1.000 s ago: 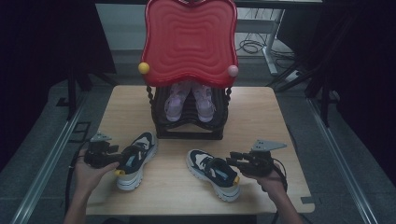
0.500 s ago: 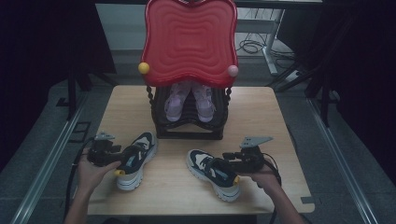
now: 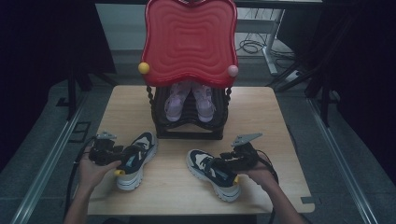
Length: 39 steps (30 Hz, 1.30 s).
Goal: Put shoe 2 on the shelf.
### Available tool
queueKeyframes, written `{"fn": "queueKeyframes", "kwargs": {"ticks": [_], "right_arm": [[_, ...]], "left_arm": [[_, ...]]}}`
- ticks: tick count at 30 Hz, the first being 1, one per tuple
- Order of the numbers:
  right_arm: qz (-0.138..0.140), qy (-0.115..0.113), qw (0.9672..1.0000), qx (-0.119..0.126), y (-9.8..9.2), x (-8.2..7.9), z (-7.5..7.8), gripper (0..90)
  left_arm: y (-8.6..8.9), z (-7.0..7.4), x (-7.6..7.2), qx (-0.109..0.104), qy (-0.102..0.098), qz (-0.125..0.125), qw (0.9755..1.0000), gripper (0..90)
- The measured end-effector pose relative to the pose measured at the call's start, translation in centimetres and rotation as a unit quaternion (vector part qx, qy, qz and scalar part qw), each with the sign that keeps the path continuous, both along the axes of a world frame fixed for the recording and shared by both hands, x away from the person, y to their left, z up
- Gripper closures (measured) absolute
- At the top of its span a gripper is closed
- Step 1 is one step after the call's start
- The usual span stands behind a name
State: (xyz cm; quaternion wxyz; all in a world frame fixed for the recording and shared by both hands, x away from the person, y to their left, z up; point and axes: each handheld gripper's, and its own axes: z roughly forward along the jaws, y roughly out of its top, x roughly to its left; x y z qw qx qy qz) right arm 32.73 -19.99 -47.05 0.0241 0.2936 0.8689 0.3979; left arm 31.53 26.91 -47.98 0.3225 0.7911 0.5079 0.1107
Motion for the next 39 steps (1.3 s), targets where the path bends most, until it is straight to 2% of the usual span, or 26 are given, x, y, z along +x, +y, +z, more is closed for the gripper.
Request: {"fn": "queueKeyframes", "kwargs": {"ticks": [4, 8, 15, 22, 26, 34, 39], "right_arm": [[0.006, 0.008, 0.9999, -0.007, 0.2, 0.1, 0.0, 64.9], [0.005, 0.013, 0.9998, -0.015, 0.3, 0.2, 0.1, 67.6], [0.004, -0.008, 0.9996, -0.026, 0.5, -0.1, 0.3, 72.8], [-0.003, -0.027, 0.9991, -0.032, 0.6, -0.5, 0.5, 75.2], [-0.007, -0.026, 0.9994, -0.019, 0.3, -0.5, 0.4, 75.7], [-0.016, -0.041, 0.999, 0.002, -0.4, -1.1, 0.7, 75.7], [-0.028, -0.045, 0.9982, 0.029, -1.1, -1.6, 0.7, 75.7]], "left_arm": [[-0.2, -0.2, 0.1, -0.007, 0.006, -0.012, 0.9999, 61.9], [-0.4, -0.1, 0.1, 0.003, 0.004, -0.013, 0.9999, 66.1], [-0.6, -0.1, -0.1, 0.007, 0.001, -0.002, 1.0, 69.7], [-0.4, 0.1, -0.4, -0.004, -0.005, 0.004, 1.0, 71.6], [-0.1, 0.7, -0.9, -0.023, -0.014, 0.003, 0.9996, 72.0], [0.1, 1.9, -2.1, -0.047, -0.04, 0.003, 0.9981, 72.1], [0.1, 2.3, -2.7, -0.064, -0.047, 0.001, 0.9968, 72.1]]}}
